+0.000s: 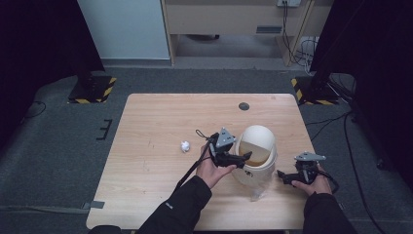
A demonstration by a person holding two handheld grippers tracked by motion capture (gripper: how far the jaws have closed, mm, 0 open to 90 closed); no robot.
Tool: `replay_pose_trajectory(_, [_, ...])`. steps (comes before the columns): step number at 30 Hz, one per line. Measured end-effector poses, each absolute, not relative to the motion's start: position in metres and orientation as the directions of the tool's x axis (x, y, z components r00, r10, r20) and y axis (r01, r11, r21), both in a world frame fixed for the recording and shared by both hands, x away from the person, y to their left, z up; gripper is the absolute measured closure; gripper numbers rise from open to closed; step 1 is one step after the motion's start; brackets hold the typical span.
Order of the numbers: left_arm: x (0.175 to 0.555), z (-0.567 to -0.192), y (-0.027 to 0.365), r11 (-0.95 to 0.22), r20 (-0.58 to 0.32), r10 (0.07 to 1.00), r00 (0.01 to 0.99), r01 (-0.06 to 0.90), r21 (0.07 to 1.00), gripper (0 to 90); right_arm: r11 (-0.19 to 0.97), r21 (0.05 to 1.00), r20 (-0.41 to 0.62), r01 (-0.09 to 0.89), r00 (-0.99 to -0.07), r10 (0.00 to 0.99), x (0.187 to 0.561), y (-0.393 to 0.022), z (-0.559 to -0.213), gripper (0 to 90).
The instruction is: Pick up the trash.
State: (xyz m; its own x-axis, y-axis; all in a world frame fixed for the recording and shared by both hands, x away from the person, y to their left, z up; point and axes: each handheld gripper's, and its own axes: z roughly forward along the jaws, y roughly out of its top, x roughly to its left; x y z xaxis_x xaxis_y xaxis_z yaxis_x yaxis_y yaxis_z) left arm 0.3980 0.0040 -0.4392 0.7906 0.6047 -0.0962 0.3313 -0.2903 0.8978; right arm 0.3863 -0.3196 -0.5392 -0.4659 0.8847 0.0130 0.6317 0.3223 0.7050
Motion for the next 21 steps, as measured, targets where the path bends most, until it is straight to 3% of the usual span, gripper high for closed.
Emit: replay_pose_trajectory(21, [0.397,-0.433,0.007,-0.313,-0.064,0.596,0.801,0.305,0.899,16.1,0.322,0.705,0.014,0.632,-0.466,0.884,0.386,-0.32,-0.539,0.7])
